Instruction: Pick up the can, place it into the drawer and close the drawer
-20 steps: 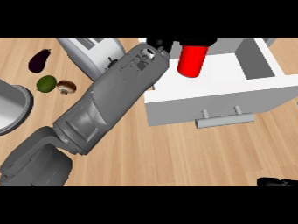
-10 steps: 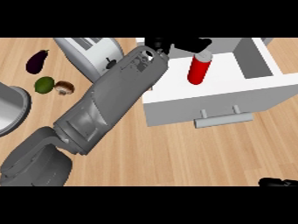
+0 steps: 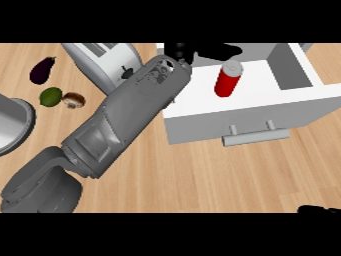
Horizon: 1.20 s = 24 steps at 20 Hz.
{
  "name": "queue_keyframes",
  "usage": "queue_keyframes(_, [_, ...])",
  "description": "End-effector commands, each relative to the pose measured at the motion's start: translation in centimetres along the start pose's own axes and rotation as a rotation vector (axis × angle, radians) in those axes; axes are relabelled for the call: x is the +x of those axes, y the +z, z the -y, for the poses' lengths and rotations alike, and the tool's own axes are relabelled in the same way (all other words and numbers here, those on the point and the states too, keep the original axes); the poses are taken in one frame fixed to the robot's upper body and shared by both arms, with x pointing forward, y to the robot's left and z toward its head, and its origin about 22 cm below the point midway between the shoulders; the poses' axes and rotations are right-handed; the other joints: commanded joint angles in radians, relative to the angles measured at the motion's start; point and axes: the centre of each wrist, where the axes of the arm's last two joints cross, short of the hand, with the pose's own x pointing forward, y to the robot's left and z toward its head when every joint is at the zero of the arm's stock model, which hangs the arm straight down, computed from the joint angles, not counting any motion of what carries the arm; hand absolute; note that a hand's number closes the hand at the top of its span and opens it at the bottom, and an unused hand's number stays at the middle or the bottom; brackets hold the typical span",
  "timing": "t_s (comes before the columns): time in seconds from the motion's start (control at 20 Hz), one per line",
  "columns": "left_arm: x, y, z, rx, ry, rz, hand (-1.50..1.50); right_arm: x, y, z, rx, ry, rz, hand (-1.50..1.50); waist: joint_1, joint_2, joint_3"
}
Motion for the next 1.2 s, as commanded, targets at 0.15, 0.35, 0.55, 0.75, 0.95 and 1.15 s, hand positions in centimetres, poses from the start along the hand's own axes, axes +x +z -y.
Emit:
queue_keyframes(0.15, [1.6, 0.2, 0.4, -0.02, 0.077, 0.002, -1.5, 0.5, -1.0, 0.4, 0.052, 0.208, 0.095, -1.5, 0.024, -0.004, 0.0])
queue_keyframes(0.35, [0.8, 0.7, 0.5, 0.004, 0.118, 0.003, -1.5, 1.8, -1.3, -1.3, 0.082, 0.289, 0.144, -1.5, 0.034, -0.005, -0.001])
queue_keyframes(0.55, [2.3, 0.6, 0.7, 0.007, 0.15, 0.011, -1.5, 2.3, -1.9, -1.8, 0.13, 0.441, 0.163, -1.5, 0.056, -0.011, -0.001])
queue_keyframes(0.75, [2.7, 0.6, 0.8, 0.033, 0.133, 0.022, -1.5, 1.2, -2.7, -3.0, 0.152, 0.595, 0.158, -1.5, 0.071, -0.013, -0.001])
queue_keyframes(0.95, [3.3, 0.9, 1.2, 0.007, 0.129, 0.019, -1.5, -1.1, -3.8, -3.9, 0.188, 0.746, 0.143, -1.5, 0.103, -0.021, -0.001])
queue_keyframes(1.15, [2.7, 0.3, 0.6, 0.021, 0.15, 0.005, -1.5, -2.9, -4.2, -6.0, 0.229, 0.835, 0.141, -1.5, 0.12, -0.024, -0.002])
